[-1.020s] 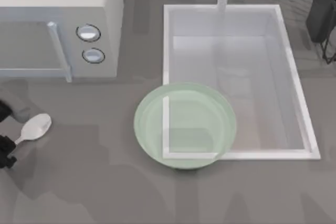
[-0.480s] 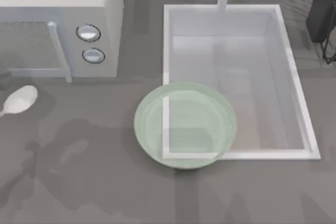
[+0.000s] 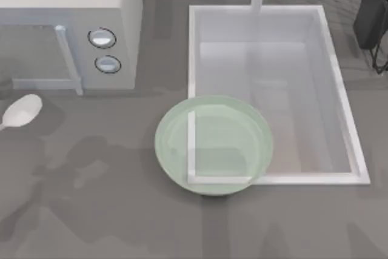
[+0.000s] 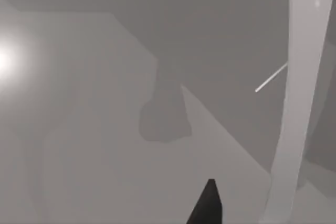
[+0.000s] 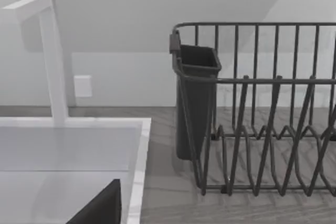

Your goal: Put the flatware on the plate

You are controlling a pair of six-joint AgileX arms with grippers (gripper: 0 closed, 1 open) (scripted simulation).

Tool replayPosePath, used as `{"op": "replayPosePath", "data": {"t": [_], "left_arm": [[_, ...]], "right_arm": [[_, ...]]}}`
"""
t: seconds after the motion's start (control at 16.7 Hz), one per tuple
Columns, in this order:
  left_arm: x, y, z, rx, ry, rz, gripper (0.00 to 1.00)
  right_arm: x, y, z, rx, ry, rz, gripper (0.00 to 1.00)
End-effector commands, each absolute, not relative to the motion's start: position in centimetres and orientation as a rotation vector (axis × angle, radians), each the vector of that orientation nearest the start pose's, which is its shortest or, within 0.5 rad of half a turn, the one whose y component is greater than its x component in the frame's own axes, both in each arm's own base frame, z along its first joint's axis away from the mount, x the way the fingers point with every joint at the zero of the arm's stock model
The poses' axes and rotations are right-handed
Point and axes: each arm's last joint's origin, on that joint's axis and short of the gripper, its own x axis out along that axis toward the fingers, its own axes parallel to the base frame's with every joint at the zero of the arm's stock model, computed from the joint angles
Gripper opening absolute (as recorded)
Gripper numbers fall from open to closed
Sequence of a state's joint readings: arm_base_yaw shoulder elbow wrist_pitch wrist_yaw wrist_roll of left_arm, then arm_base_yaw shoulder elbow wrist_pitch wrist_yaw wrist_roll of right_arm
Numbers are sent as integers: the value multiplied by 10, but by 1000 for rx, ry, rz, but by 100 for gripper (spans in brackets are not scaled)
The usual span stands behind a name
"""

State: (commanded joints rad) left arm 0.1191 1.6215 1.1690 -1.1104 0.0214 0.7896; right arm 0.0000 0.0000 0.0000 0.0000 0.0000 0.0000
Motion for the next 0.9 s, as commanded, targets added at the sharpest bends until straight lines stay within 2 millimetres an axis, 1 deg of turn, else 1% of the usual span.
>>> {"op": "replayPosePath", "data": {"t": [0.12, 0.24, 0.36, 0.48, 0.66, 0.9], "left_arm": [[287, 30, 210, 463, 1510, -507, 0], [291, 20, 208, 387, 1545, -460, 0], [295, 6, 204, 289, 1594, -392, 0], [301, -12, 200, 170, 1659, -296, 0], [309, -46, 190, -32, 1770, -78, 0], [319, -98, 176, -293, 1865, 343, 0]], "right_arm": [[106, -1, 160, 0, 0, 0, 100], [106, -1, 160, 0, 0, 0, 100], [106, -1, 160, 0, 0, 0, 100], [106, -1, 160, 0, 0, 0, 100], [106, -1, 160, 0, 0, 0, 100], [106, -1, 160, 0, 0, 0, 100]]}}
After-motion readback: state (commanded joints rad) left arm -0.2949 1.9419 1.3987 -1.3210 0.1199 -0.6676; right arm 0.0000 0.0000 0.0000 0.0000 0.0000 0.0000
